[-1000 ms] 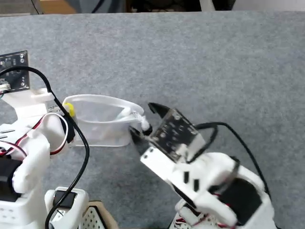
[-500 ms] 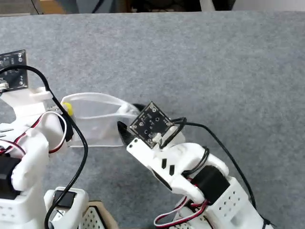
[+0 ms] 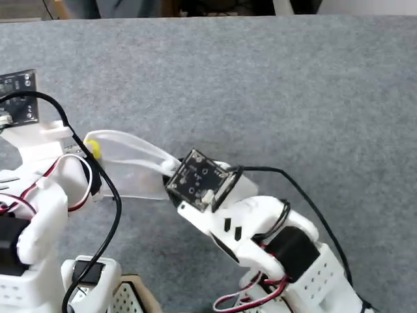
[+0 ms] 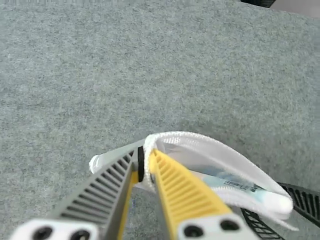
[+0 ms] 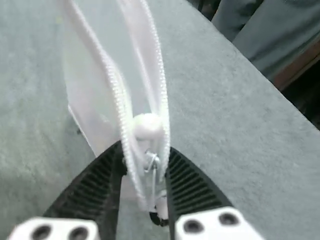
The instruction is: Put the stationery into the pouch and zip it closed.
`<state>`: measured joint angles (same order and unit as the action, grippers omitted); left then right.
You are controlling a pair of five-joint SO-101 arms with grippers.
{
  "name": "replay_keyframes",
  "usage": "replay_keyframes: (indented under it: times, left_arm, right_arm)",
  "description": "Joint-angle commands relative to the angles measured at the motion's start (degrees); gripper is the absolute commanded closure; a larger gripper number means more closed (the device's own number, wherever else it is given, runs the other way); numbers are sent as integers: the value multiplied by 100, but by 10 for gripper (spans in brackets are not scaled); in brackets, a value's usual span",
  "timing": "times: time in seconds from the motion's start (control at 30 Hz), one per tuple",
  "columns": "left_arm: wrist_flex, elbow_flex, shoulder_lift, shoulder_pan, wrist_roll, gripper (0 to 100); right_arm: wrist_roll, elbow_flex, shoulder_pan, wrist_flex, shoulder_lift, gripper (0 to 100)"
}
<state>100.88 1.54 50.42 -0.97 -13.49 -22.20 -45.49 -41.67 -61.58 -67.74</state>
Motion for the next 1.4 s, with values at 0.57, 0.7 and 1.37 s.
replay_keyframes:
  times: [0.57, 0.7, 1.37]
  left_arm:
    - [-18, 75, 123, -22, 255, 970]
    - [-18, 163, 141, -31, 255, 970]
    - [-18, 1780, 141, -857, 220, 970]
  right_arm:
    - [-484, 1288, 255, -818, -40, 986]
    - [-369, 1552, 563, -747, -57, 986]
    - [-343, 1807, 396, -1029, -295, 986]
